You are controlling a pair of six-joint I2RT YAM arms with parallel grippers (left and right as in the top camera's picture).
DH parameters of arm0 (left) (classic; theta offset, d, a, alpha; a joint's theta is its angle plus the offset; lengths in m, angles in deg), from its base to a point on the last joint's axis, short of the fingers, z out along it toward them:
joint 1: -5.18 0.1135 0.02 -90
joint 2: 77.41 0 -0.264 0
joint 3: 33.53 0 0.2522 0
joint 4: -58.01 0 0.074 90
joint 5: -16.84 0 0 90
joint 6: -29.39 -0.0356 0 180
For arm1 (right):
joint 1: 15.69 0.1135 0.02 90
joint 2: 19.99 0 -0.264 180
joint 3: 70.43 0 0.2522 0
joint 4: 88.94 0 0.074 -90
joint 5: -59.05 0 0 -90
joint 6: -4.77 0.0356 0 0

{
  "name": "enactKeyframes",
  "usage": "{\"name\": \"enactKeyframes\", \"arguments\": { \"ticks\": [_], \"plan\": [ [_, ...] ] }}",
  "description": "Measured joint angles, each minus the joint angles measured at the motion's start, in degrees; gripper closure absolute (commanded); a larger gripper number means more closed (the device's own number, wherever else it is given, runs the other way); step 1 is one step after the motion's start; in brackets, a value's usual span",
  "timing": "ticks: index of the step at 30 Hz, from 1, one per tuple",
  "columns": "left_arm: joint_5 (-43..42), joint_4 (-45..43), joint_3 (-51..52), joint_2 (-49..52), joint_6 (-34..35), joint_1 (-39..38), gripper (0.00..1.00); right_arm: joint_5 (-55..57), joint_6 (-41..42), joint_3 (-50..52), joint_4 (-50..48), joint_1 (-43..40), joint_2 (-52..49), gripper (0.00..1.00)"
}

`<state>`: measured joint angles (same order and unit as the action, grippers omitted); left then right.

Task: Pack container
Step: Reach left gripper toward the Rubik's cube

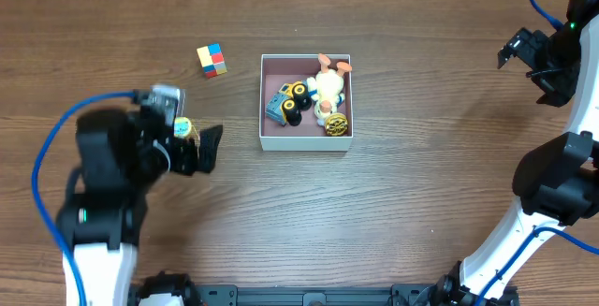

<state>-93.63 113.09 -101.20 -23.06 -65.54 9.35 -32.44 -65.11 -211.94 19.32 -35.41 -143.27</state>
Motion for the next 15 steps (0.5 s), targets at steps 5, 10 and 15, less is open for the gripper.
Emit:
{"name": "enactKeyframes", "arguments": {
  "ticks": [5, 10, 15],
  "plan": [
    [4.4, 12.2, -15.2, 13.9, 4.8, 0.0, 0.0, 0.0, 0.0, 0.0, 0.0, 0.0, 0.0, 0.0],
    [8.1, 14.5, -33.0, 26.8, 6.5, 0.0, 0.0, 0.0, 0.0, 0.0, 0.0, 0.0, 0.0, 0.0],
    [4.5, 15.1, -41.8, 34.3, 3.1, 0.0, 0.0, 0.0, 0.0, 0.0, 0.0, 0.0, 0.0, 0.0]
  ]
}}
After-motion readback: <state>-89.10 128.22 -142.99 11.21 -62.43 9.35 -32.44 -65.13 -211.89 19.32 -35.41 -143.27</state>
